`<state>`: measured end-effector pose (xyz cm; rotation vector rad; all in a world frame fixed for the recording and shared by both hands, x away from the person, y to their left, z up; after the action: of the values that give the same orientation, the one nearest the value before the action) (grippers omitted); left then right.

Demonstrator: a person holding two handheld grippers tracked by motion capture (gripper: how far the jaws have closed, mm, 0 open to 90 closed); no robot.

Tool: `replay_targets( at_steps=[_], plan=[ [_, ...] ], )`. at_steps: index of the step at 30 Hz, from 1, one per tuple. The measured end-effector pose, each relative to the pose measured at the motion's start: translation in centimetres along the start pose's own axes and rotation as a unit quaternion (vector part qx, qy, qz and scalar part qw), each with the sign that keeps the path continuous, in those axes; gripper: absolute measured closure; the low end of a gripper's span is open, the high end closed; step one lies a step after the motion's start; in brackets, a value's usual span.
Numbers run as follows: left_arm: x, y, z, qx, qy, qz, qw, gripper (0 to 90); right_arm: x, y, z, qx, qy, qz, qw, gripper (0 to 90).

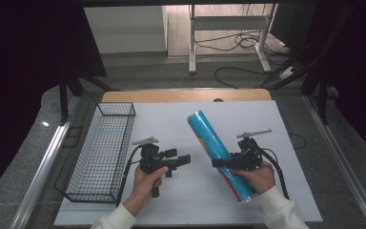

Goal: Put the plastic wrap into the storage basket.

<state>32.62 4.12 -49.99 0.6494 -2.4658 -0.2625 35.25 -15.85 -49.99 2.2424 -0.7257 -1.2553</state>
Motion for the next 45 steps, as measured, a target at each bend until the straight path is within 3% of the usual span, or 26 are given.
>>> replay_targets(
  at_steps=[10, 21, 28, 34, 40, 45],
  plan=[
    [-0.1, -1.9, 0.0, 0.013, 0.030, 0.043, 0.9985, 12.0, -1.8, -2.1, 0.6, -0.006, 0.019, -0.011, 0.9997, 32.0],
    [-0.1, -3.0, 0.0, 0.020, 0.053, 0.066, 0.9962, 9.4, -3.9, -3.9, 1.3, 0.005, 0.034, -0.039, 0.9986, 32.0],
    [-0.2, -3.3, 0.1, 0.020, 0.056, 0.075, 0.9954, 16.5, -5.0, -4.8, 1.8, 0.000, 0.054, -0.048, 0.9974, 31.9],
    [-0.4, -3.0, 0.2, 0.010, 0.068, 0.075, 0.9948, 23.7, -5.2, -5.4, 2.0, -0.001, 0.054, -0.048, 0.9974, 31.8],
    [-0.3, -2.7, 0.2, 0.011, 0.058, 0.066, 0.9961, 27.9, -5.2, -6.1, 2.4, -0.008, 0.042, -0.060, 0.9973, 30.9],
    [-0.3, -2.1, -0.2, 0.016, 0.085, 0.089, 0.9923, 30.8, -5.9, -6.3, 2.5, -0.003, 0.040, -0.078, 0.9961, 21.2]
  ],
)
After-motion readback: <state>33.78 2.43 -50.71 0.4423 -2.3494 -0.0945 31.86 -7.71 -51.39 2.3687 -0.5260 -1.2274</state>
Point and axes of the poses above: each handheld gripper's, and its own axes: y roughly backward along the jaws, z roughly out of its underside, x roughly to its right, the point moved 7 cm from there along -y, roughly forward along the jaws, and after that the axes turned 13 degrees about -y, right-handed, at the moved point
